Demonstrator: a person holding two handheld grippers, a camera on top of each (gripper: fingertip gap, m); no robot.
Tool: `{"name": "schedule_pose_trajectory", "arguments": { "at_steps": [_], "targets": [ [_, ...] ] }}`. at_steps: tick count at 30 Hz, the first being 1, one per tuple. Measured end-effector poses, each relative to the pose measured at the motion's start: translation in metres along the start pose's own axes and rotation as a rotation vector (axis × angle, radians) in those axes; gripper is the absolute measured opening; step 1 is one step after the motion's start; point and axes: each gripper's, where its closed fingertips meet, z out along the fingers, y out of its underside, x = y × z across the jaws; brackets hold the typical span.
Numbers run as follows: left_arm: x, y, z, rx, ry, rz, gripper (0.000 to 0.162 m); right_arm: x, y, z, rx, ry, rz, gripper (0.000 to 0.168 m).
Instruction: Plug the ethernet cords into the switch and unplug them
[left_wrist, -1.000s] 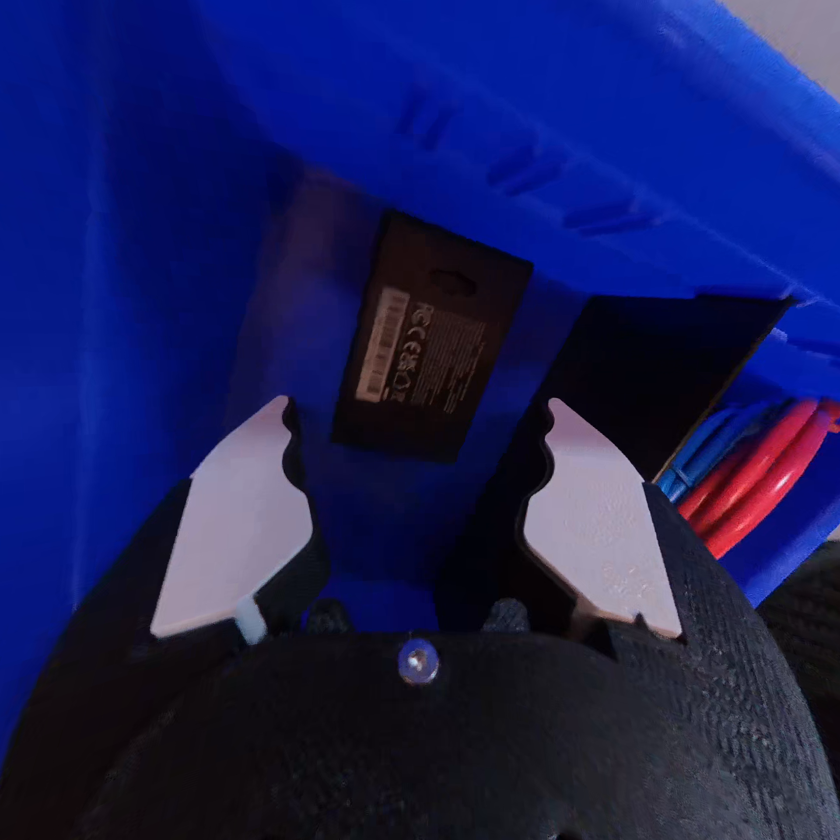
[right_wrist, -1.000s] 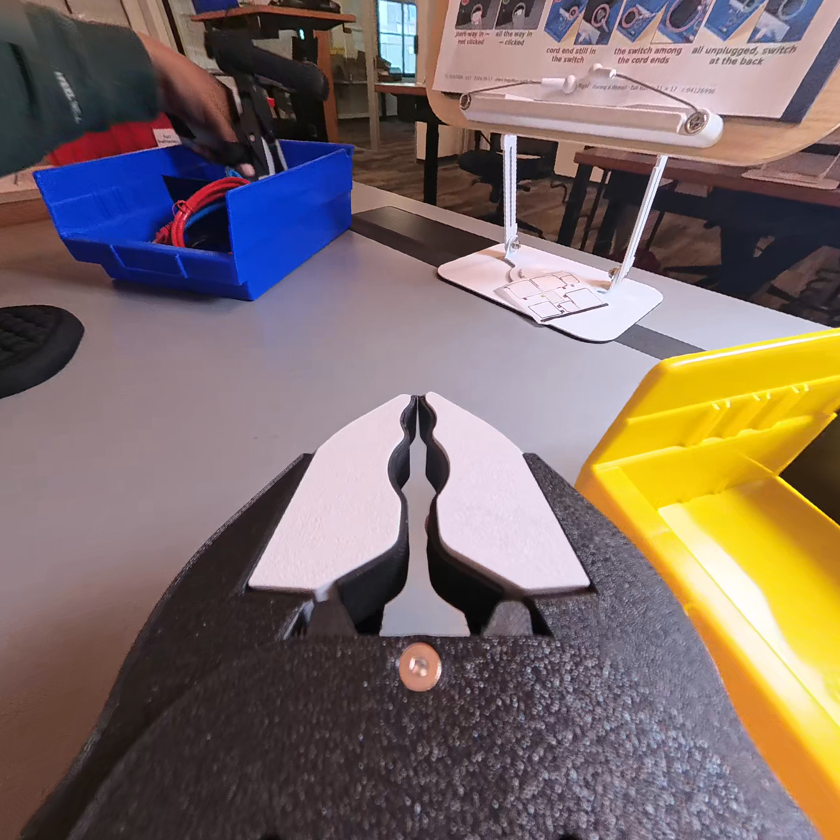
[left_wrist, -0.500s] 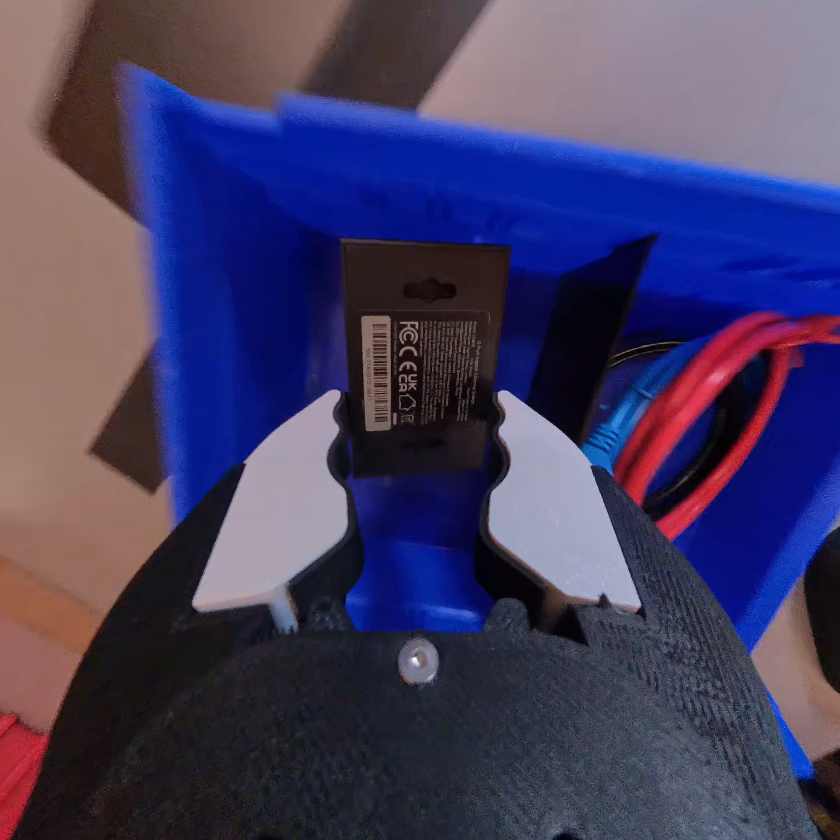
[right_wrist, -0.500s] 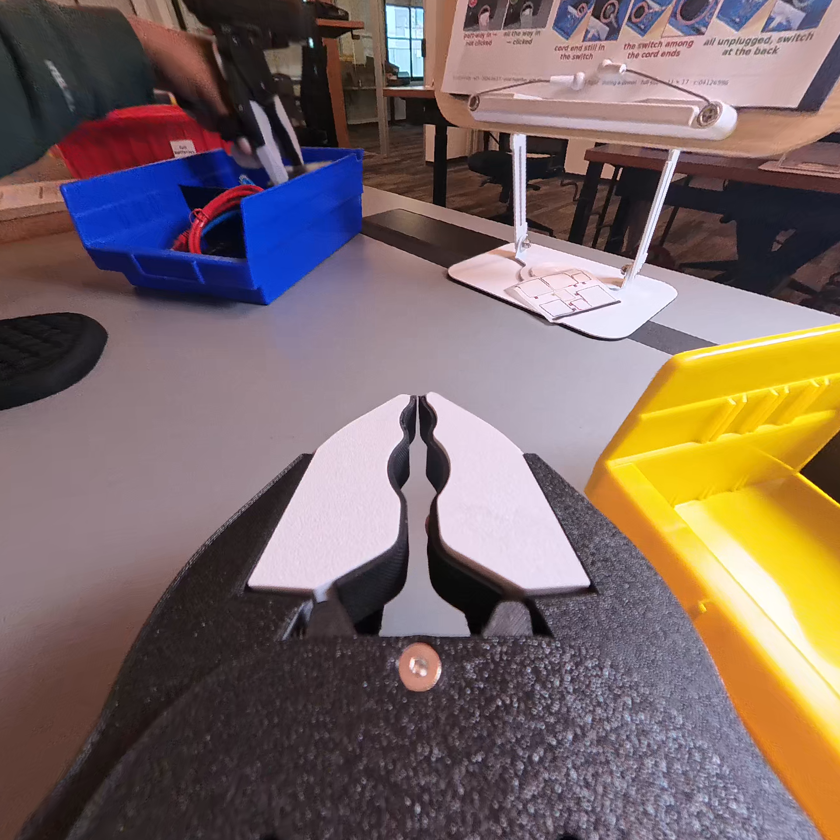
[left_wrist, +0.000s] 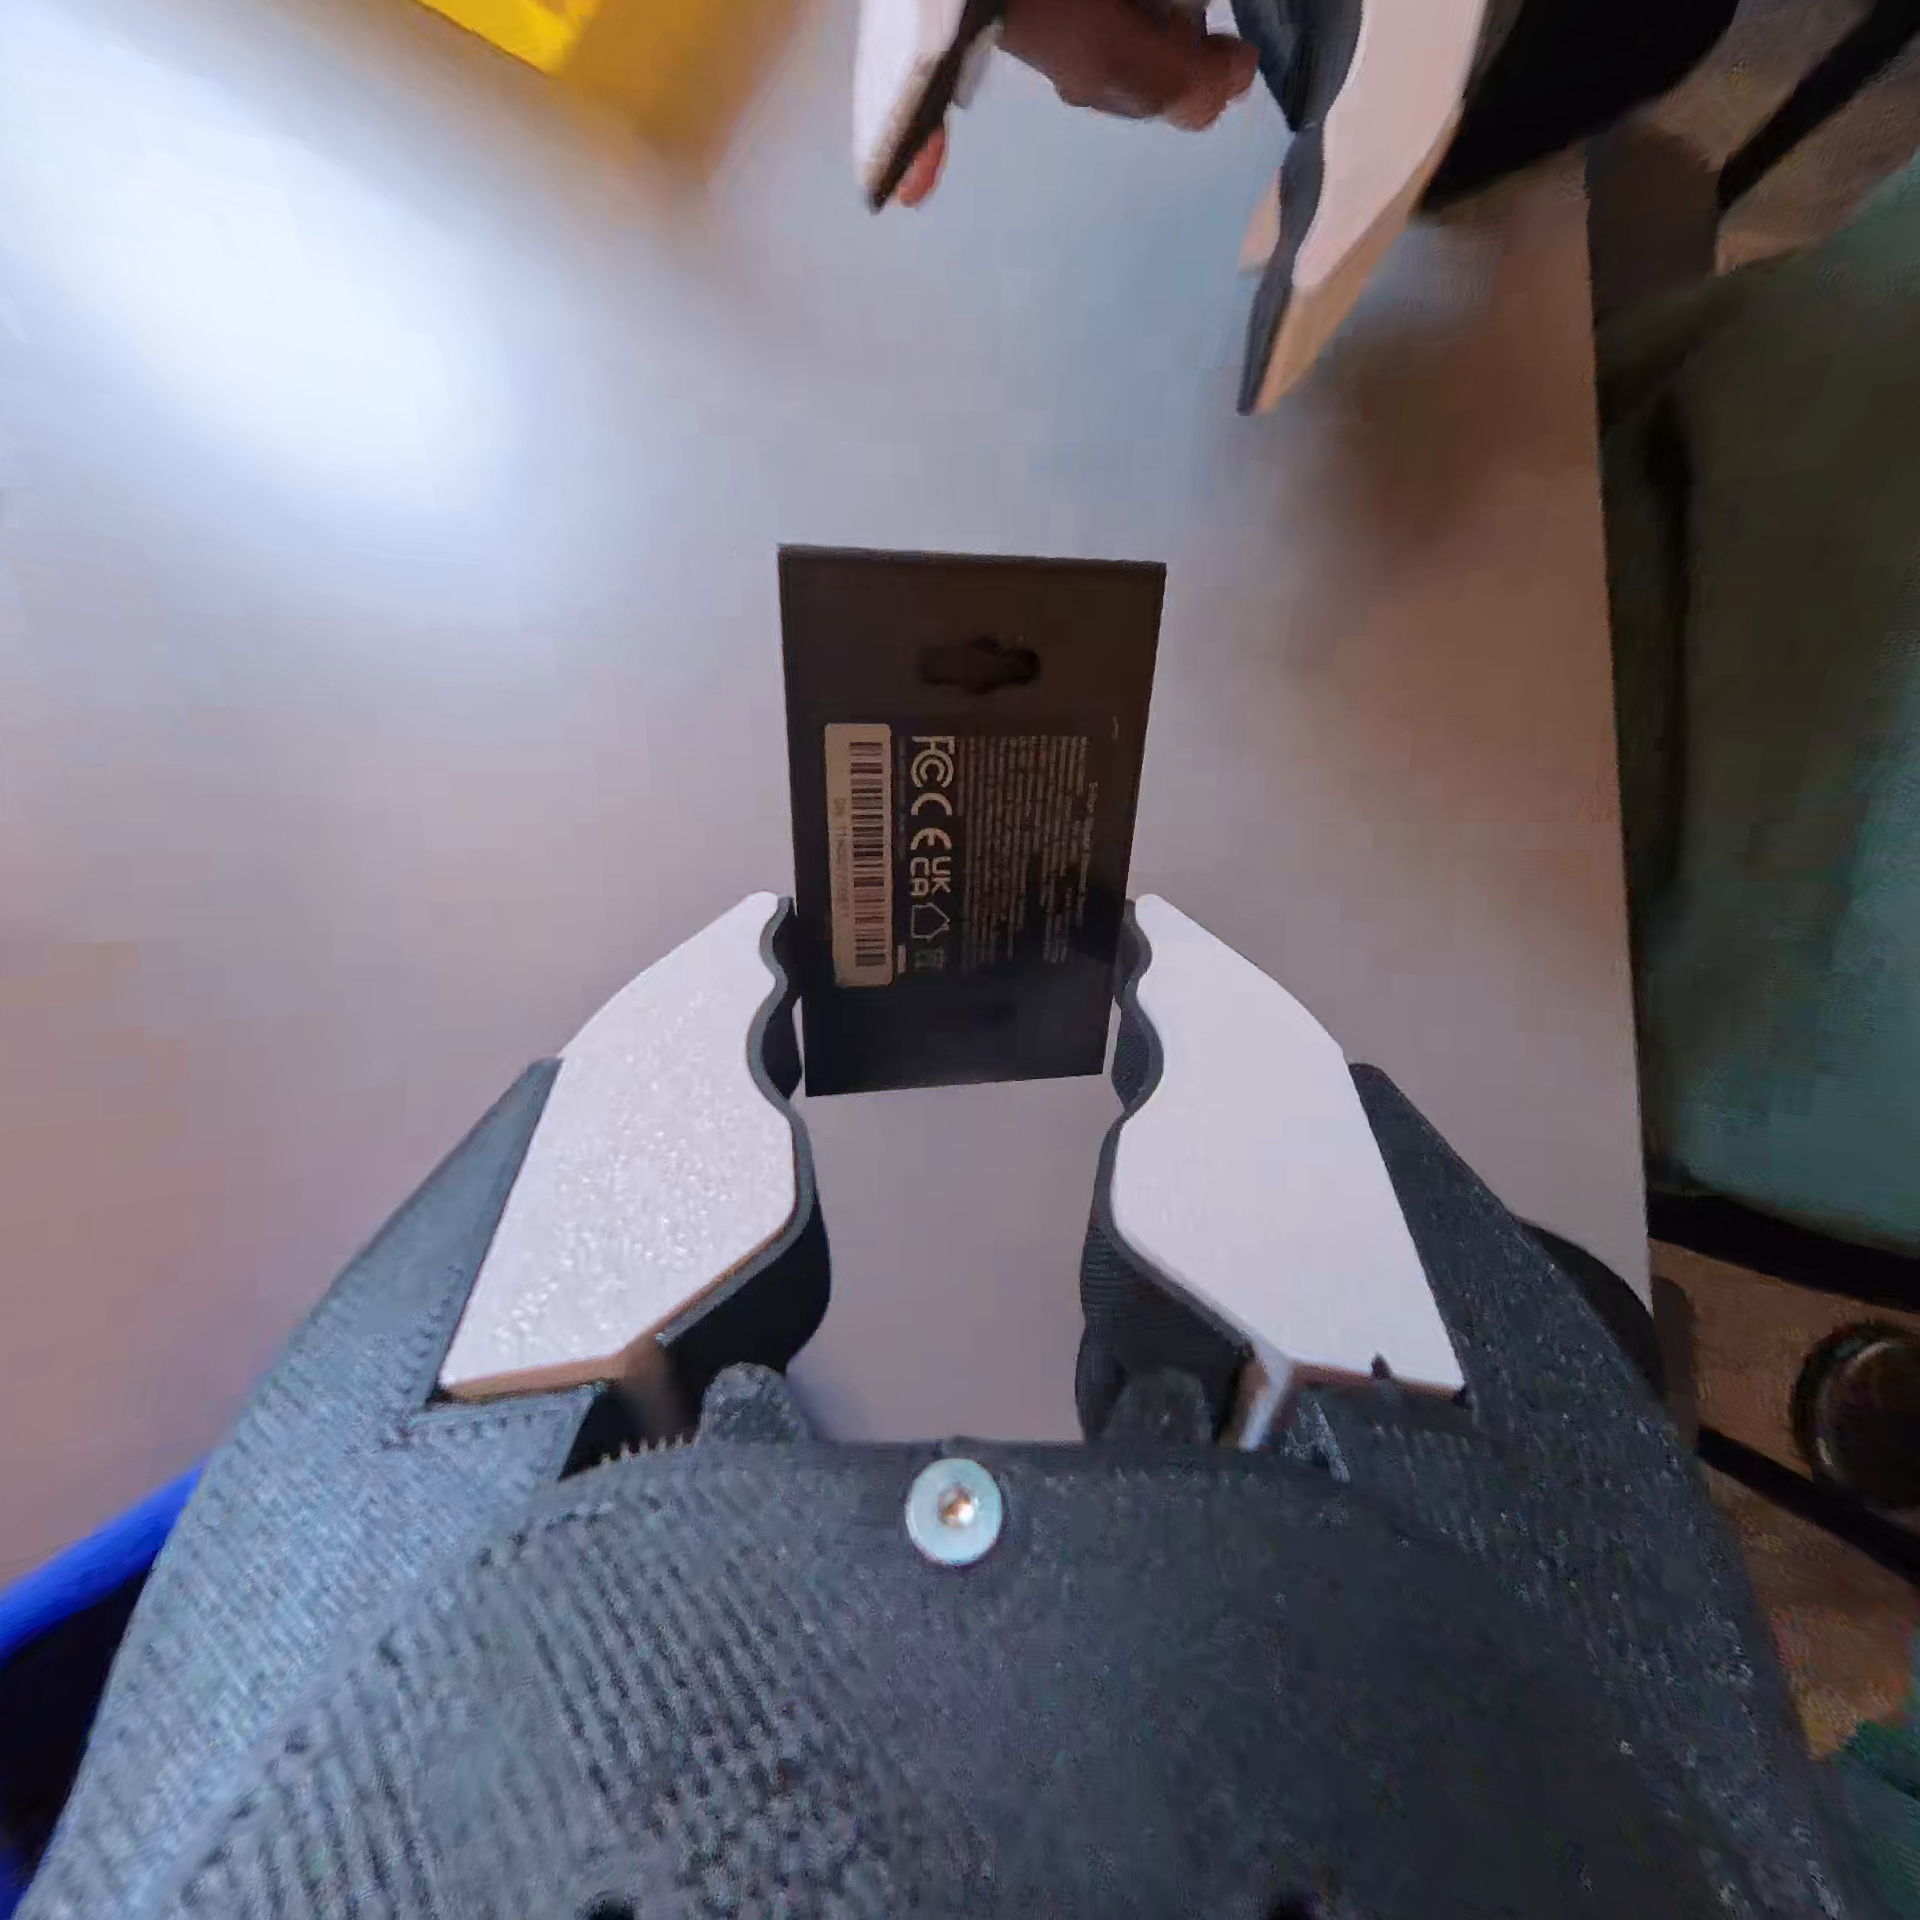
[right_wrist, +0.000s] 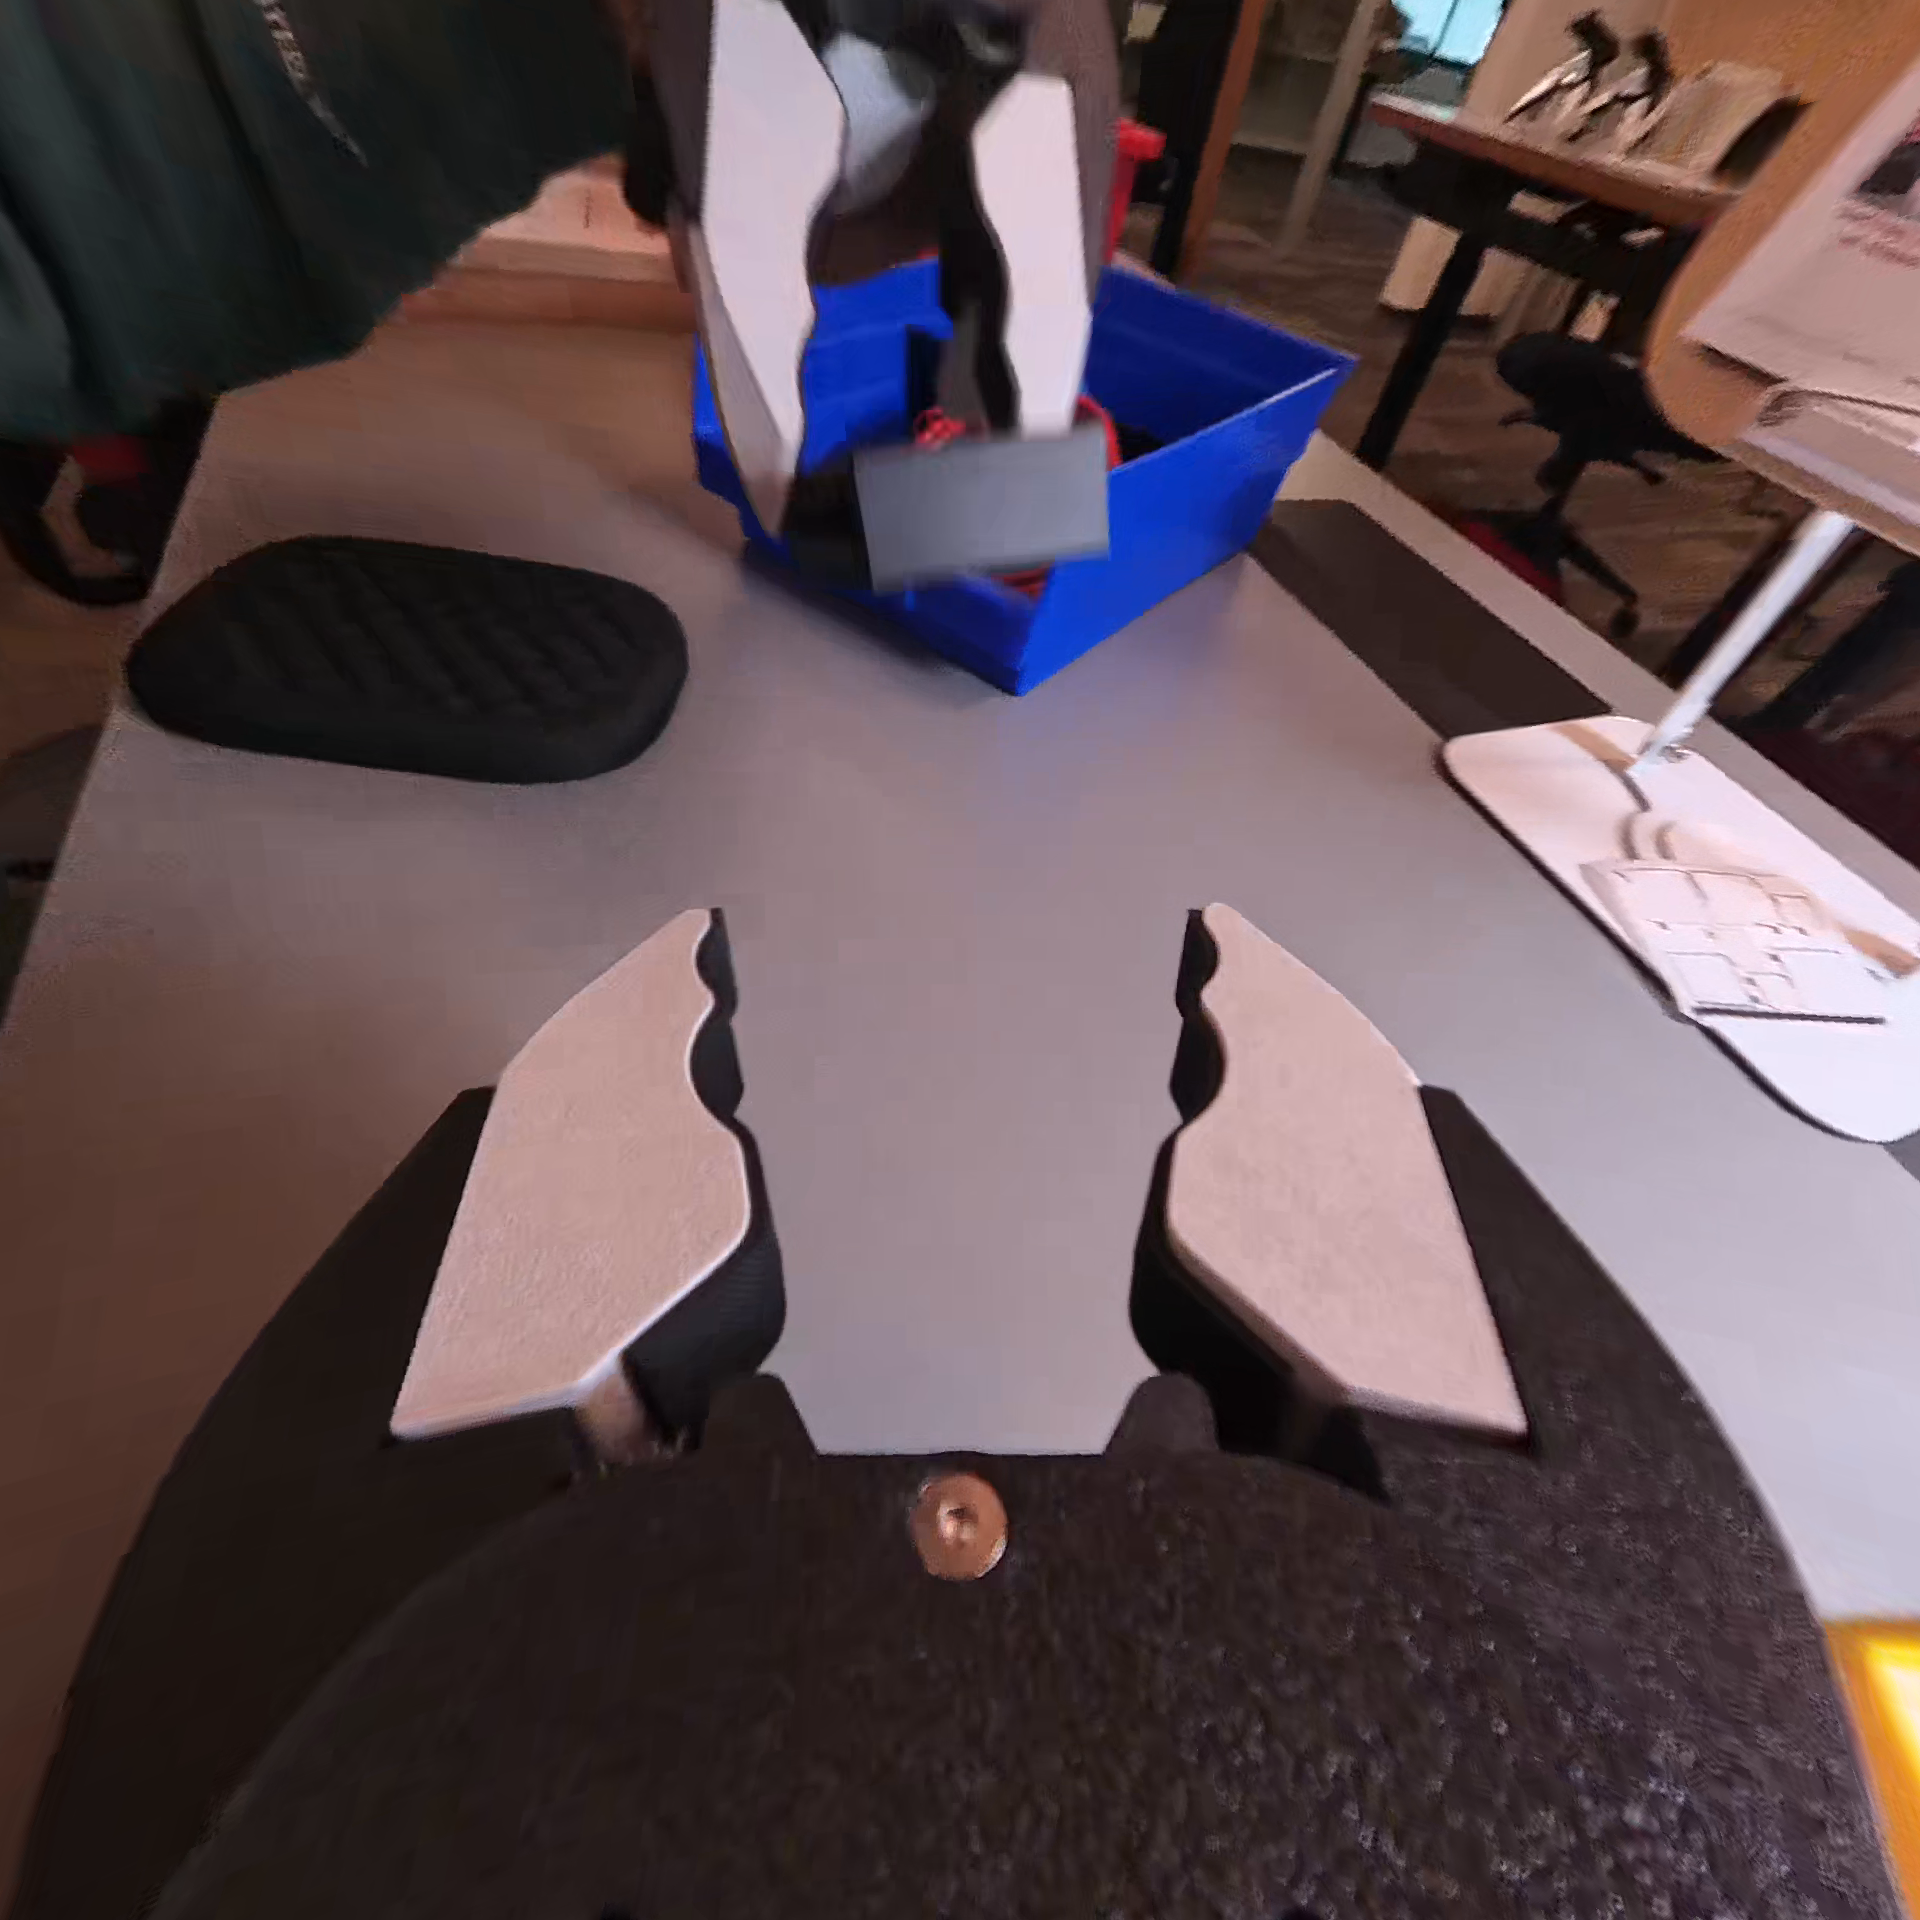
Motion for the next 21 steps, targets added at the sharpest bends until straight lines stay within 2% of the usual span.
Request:
{"name": "schedule_pose_trajectory", "arguments": {
  "at_steps": [1,5,6,7,8,11,14,18,21],
  "targets": [
    [0.007,-0.004,0.021,-0.014,0.023,0.011,0.058,-0.008,-0.001,0.005,-0.029,-0.024,-0.013,0.088],
    [0.020,-0.017,0.084,-0.044,0.091,0.052,0.059,-0.018,0.022,0.026,-0.186,-0.088,-0.055,0.096],
    [0.023,-0.022,0.092,-0.030,0.116,0.060,0.059,-0.018,0.032,0.030,-0.230,-0.102,-0.063,0.091],
    [0.025,-0.026,0.098,-0.015,0.133,0.066,0.058,-0.017,0.041,0.031,-0.266,-0.115,-0.074,0.072],
    [0.023,-0.024,0.103,-0.027,0.134,0.069,0.058,-0.014,0.046,0.031,-0.269,-0.111,-0.079,0.068],
    [0.022,-0.031,0.107,0.077,0.166,0.019,0.057,-0.011,0.048,0.027,-0.227,-0.142,0.008,0.067],
    [0.007,-0.026,0.104,0.099,0.005,0.061,0.060,0.001,0.051,0.023,-0.217,-0.124,0.136,0.067],
    [-0.001,-0.030,0.107,0.162,-0.263,0.141,0.061,0.021,0.052,0.021,-0.155,-0.116,0.471,0.067],
    [-0.007,-0.031,0.117,0.104,-0.452,0.249,0.062,0.025,0.042,0.023,-0.052,-0.138,0.671,0.067]
  ]
}}
